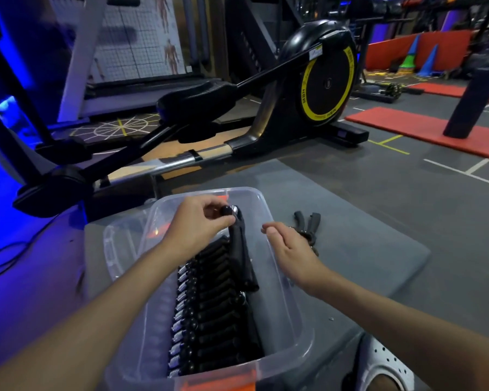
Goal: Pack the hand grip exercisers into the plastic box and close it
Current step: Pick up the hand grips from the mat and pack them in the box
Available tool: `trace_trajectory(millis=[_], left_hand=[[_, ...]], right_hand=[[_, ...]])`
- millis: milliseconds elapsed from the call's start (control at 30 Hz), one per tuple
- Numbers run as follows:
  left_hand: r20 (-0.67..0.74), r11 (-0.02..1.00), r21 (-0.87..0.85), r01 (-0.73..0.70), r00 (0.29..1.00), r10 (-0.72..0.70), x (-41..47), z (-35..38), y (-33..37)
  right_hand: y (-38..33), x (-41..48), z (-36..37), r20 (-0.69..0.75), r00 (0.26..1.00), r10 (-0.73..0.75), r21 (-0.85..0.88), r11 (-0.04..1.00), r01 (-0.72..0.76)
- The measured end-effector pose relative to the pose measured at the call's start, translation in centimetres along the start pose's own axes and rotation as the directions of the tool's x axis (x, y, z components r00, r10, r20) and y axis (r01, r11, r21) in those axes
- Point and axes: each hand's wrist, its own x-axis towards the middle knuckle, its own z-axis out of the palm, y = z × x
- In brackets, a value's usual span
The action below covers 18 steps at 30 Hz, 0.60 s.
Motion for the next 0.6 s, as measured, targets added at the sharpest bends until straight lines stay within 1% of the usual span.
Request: trace_trajectory(millis=[67,100,267,333,500,600], left_hand=[[0.047,0.998,0.057,0.011,0.999,-0.014,-0.9,0.8,-1.2],[0.078,0.996,0.094,0.014,0.997,-0.021,-1.5,1.4,-1.6],[0.261,0.983,0.186,0.001,0.964,-0.050,-3.7,4.5,-3.3],[0.283,0.968,0.249,0.005,0.956,-0.078,-4.3,5.3,-3.9],[0.278,0.934,0.349,0.074,0.944,-0.178,-5.2,6.4,-5.8],[0.308,0.907,0.418,0.061,0.929,-0.204,-5.6,6.5,-6.9]], right_hand=[[0.5,-0.7,0.9,0.080,0.993,-0.090,-0.123,0.987,0.100],[0.7,-0.9,1.1,0.101,0.989,-0.105,-0.155,0.981,0.120],[1.1,-0.7,1.0,0.134,0.986,-0.103,-0.187,0.974,0.128],[1.1,-0.7,1.1,0.141,0.984,-0.111,-0.189,0.972,0.137],[1.3,-0.8,1.0,0.141,0.984,-0.109,-0.201,0.970,0.136],[1.5,-0.7,1.1,0.144,0.984,-0.109,-0.201,0.970,0.136]])
